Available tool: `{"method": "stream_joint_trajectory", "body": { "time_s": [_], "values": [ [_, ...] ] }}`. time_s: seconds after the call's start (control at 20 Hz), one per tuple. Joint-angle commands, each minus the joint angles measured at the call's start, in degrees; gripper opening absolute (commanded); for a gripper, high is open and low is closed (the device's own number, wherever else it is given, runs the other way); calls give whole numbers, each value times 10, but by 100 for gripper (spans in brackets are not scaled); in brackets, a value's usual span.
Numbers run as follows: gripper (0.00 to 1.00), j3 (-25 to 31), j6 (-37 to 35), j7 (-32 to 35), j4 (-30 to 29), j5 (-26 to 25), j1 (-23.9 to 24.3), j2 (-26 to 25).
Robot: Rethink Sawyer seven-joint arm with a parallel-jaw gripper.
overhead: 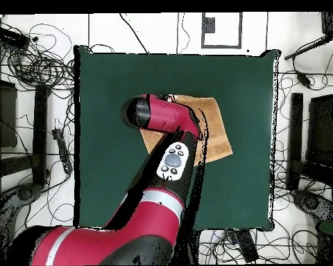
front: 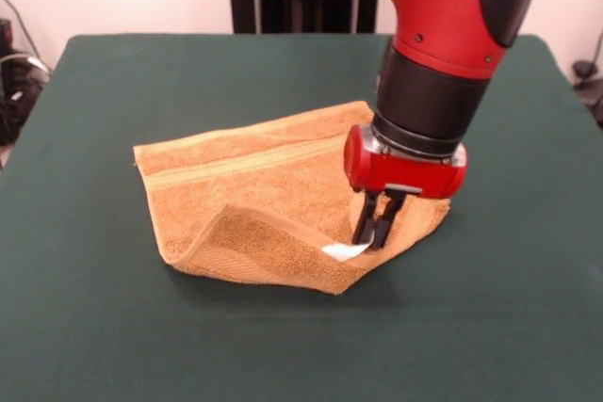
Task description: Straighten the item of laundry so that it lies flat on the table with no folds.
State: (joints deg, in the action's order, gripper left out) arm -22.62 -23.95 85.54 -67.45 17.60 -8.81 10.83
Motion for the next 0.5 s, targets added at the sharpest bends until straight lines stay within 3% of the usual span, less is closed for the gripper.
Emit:
{"method": "stream_joint_trajectory", "body": {
  "time_s": [0.05,0.2,0.5],
  "values": [
    [0,12,-61,221,16,56,-22,-39],
    [0,14,-67,222,16,66,-19,-44],
    [0,41,-34,249,-46,99,9,-17]
  ]
}}
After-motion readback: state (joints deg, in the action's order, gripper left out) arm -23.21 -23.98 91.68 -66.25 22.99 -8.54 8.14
